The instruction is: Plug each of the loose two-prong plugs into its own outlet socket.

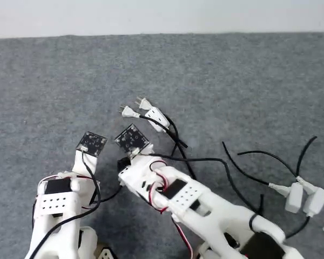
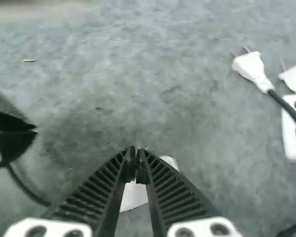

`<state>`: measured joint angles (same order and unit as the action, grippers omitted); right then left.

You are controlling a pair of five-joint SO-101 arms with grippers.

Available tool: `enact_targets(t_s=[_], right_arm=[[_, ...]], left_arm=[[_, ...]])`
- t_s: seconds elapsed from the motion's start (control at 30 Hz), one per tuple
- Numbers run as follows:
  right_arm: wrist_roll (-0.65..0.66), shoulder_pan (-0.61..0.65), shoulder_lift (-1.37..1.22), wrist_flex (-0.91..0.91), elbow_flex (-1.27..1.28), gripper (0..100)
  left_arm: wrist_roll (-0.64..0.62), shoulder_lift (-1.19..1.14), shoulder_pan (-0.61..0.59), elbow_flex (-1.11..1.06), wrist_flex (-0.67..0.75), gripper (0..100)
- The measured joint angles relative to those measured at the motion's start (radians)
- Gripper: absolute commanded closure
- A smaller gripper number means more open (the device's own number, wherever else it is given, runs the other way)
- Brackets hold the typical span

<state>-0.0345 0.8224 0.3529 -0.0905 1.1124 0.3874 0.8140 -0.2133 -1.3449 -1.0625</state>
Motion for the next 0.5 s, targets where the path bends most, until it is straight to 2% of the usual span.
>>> enact_targets(t_s=[0.17, 0.33, 0.5], right_arm=[[0.003, -0.003, -0.015, -0.041, -0.037, 99.0], [0.101, -0.005, -0.049, -0.048, -0.041, 99.0], [0.127, -0.005, -0.173, -0.048, -0.13, 99.0]], left_arm=[[0.0, 0.0, -0.034, 0.0, 0.0, 98], [0.0, 0.0, -0.041, 0.0, 0.0, 98], [0.0, 0.0, -0.043, 0.0, 0.0, 98]])
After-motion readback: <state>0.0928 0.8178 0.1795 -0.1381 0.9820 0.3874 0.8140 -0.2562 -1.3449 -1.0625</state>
